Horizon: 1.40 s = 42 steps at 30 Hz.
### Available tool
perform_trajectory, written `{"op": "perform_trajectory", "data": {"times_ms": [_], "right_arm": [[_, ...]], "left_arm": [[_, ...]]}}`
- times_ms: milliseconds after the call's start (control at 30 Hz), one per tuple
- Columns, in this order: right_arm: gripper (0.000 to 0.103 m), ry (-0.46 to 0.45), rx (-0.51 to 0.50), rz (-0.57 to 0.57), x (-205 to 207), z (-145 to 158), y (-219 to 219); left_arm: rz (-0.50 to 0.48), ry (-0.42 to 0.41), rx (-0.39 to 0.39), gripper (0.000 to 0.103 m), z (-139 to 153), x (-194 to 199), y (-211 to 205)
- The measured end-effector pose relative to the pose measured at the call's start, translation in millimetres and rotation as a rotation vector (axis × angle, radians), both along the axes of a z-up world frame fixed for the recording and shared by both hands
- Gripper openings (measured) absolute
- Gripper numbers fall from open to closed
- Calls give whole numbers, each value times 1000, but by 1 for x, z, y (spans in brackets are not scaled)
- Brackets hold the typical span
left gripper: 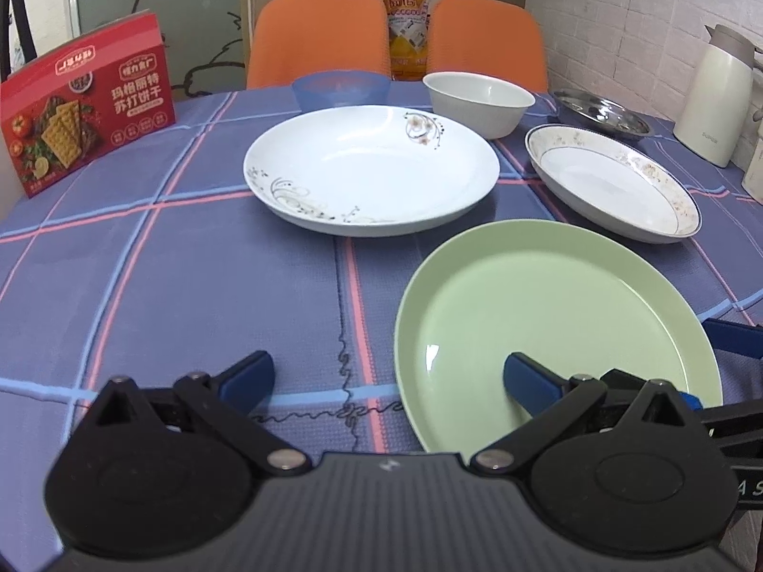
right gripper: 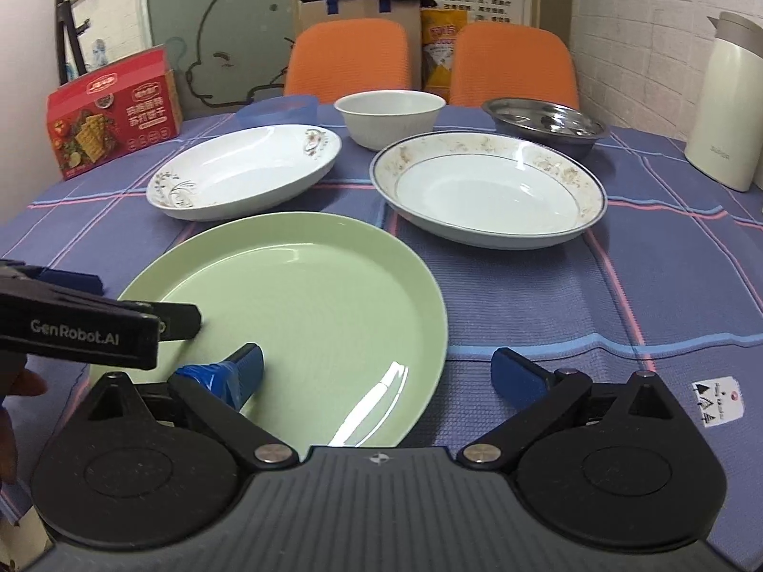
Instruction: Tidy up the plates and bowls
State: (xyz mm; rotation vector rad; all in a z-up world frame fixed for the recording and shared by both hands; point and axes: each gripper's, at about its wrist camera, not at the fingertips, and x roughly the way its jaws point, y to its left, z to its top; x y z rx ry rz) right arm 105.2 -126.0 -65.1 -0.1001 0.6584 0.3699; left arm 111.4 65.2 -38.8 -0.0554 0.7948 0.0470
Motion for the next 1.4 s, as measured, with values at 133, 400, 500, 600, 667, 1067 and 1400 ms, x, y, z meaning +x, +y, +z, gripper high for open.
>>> {"op": "perform_trajectory", "data": {"times_ms": [133,400,500,600,667,1067,1400], "right_arm": [[89,-16,9,19,-1,-2,0],[69,-56,26,36,-7,-1,9],[68,-43,25,14,-12,1,9],[68,-64,24,9,-24,8,12],[68,-92,21,18,-33,15,18],[68,-68,46,195,-33,9,101],[68,-37,42,188,-25,0,107]], "left_arm": [[-25,-7,-4,102,-1,-1,-5],[-83,-45,-50,57,6,-5,-20],[-73,-31,-58,57,8,-9,-22],[-60,-28,-91,57,14,-20,-15],[-47,-45,-90,57,21,-31,-8],[136,-19,-66,57,20,-60,77],[110,-35,-62,60,8,-48,84]]}}
